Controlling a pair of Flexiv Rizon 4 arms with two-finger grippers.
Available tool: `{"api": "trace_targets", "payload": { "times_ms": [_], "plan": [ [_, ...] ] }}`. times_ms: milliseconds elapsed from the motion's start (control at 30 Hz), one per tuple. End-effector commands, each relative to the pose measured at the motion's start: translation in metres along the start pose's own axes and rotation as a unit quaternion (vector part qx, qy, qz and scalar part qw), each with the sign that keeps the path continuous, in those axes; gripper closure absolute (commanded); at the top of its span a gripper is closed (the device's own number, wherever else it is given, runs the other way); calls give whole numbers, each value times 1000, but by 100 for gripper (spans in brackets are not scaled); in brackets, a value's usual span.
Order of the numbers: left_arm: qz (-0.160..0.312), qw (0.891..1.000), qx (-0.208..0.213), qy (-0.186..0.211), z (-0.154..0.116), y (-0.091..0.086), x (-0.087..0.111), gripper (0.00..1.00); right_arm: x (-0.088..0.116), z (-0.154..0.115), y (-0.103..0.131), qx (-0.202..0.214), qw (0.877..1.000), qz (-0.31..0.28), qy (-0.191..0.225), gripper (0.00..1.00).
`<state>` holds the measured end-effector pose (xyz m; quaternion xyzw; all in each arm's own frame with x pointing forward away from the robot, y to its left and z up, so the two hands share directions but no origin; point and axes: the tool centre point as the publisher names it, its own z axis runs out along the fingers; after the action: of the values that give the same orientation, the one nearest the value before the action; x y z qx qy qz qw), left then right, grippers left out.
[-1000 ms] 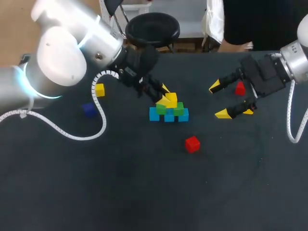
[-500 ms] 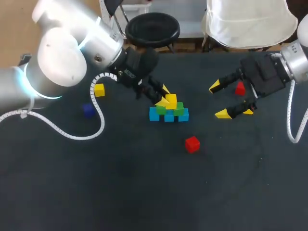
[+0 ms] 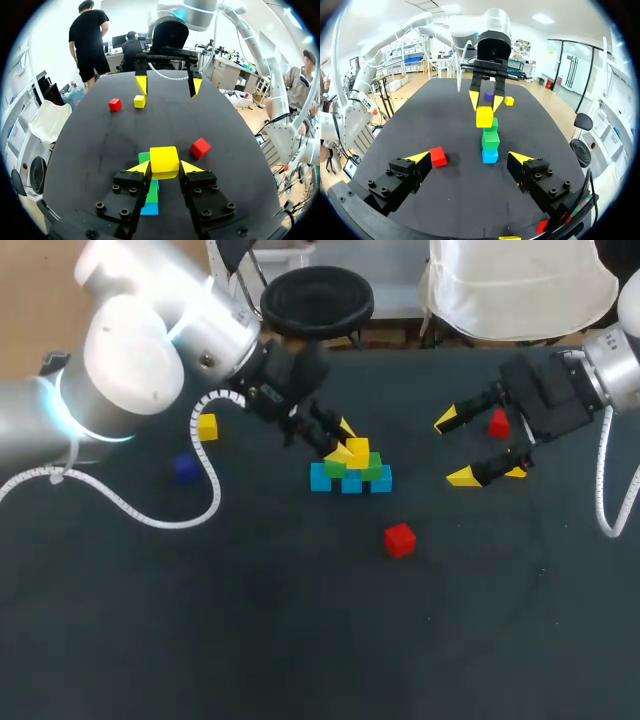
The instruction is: Place the blue cubes, place green cubes on the blue cubes, place the yellow cubes on the green cubes, then place the red cubes on the yellow cubes, and place purple cube on the red cubes.
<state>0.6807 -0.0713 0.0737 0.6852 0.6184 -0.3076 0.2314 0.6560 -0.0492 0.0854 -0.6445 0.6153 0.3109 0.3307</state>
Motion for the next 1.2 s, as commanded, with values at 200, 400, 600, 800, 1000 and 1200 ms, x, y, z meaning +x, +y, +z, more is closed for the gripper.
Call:
{"api": "trace_targets", "payload": {
  "times_ms": [200, 400, 600, 800, 1000, 1200],
  "plan": [
    [1, 1000, -4, -9, 1, 4, 4, 100, 0, 0, 0, 0, 1000, -1, -1, 0],
    [-1, 1000, -8, -12, 2, 6, 5, 100, 0, 0, 0, 0, 1000, -1, -1, 0],
    [-1, 1000, -13, -10, 4, 4, 5, 100, 0, 0, 0, 0, 1000, -1, -1, 0],
    [1, 1000, -18, -13, 4, 4, 5, 100, 0, 0, 0, 0, 1000, -1, -1, 0],
    [2, 1000, -20, -13, 3, 7, 7, 100, 0, 0, 0, 0, 1000, -1, -1, 0],
    [6, 1000, -22, -9, 3, 11, 7, 100, 0, 0, 0, 0, 1000, -1, -1, 0]
  ]
}}
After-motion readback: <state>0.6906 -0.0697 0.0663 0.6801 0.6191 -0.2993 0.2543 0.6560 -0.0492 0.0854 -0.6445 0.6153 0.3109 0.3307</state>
